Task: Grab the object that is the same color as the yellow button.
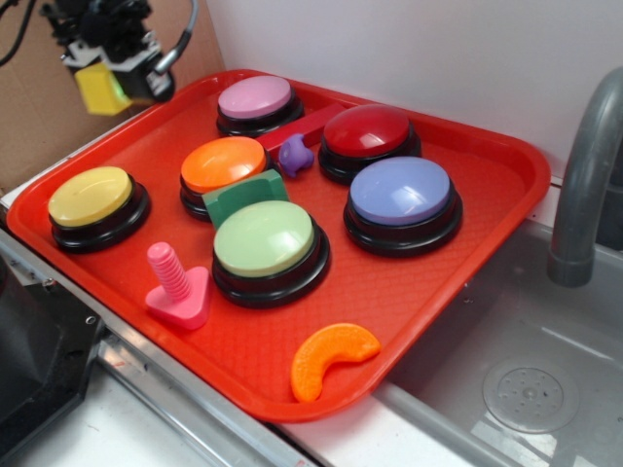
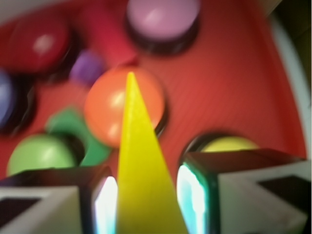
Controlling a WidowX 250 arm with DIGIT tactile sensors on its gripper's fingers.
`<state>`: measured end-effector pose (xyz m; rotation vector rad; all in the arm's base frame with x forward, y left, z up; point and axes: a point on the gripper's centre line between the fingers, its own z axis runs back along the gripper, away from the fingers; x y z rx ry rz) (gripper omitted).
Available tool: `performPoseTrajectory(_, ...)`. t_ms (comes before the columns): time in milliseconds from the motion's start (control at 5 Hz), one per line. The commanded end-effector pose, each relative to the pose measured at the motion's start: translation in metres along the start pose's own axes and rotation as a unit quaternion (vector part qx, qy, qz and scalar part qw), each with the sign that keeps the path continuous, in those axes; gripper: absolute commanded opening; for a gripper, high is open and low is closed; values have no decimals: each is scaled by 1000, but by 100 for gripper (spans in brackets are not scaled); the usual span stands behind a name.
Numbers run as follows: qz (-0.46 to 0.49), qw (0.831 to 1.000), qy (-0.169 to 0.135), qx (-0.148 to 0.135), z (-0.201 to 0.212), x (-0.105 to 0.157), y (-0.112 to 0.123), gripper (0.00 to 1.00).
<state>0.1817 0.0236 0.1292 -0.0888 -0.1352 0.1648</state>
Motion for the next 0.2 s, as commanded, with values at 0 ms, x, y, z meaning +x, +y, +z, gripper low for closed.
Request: performPoseTrajectory(0, -6, 1000, -14, 18, 21, -28, -10, 0)
